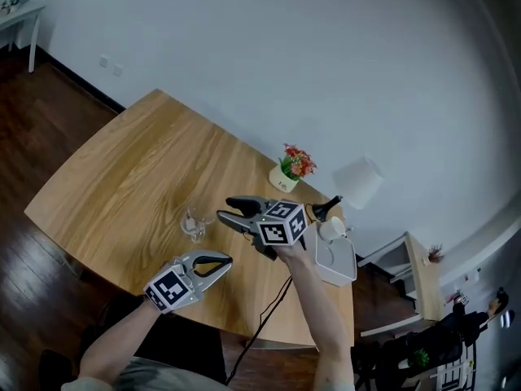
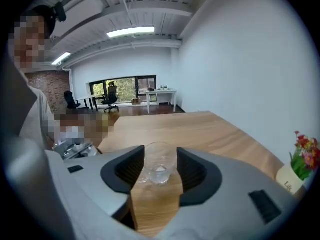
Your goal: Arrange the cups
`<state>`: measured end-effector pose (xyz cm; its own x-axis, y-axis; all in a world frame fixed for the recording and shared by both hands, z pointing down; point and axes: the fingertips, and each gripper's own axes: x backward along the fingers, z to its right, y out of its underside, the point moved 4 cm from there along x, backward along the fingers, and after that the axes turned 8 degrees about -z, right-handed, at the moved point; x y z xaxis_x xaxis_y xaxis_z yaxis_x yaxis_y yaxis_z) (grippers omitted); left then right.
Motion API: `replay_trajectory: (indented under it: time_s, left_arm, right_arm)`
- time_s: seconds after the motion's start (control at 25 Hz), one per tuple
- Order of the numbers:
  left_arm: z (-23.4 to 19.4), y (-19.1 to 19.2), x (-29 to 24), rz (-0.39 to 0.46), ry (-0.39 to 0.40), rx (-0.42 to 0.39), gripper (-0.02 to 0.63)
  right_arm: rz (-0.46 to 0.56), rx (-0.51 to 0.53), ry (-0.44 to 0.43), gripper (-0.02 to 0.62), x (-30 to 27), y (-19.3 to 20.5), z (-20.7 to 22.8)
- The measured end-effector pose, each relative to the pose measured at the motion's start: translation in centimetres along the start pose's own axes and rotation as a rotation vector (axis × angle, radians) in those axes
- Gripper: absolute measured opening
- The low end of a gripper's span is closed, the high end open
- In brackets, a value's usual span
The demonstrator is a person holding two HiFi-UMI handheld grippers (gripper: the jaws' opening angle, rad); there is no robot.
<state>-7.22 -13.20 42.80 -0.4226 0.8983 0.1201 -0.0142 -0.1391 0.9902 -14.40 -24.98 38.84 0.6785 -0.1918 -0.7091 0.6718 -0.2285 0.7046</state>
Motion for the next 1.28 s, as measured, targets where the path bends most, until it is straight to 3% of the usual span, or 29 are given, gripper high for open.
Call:
replay_trajectory:
  time_s: [0.2,0.56,0.96,1.28]
  left_arm:
    - [-0.5,-0.4,0.0,0.013,-0.012,0.005,0.003]
    - [-0.4,-0.2,-0.5,-0.002,0.009,0.012,0.003]
    - [-0.3,-0.2,-0.5,-0.014,0.013,0.016,0.003]
    - [-0.4,0.0,-0.7,-0.02,0.013,0.021,0.003]
  right_arm:
    - [-0.15,0.034,0.053,0.221,-2.7,-0.8,2.2]
    - [-0.398,0.024,-0.024,0.216,-6.6,0.1,3.4]
    - [-0.501,0.054,-0.076,0.204,-8.5,0.4,3.0]
    - [-0.659,0.097,-0.109,0.118,-10.2,2.2,2.2]
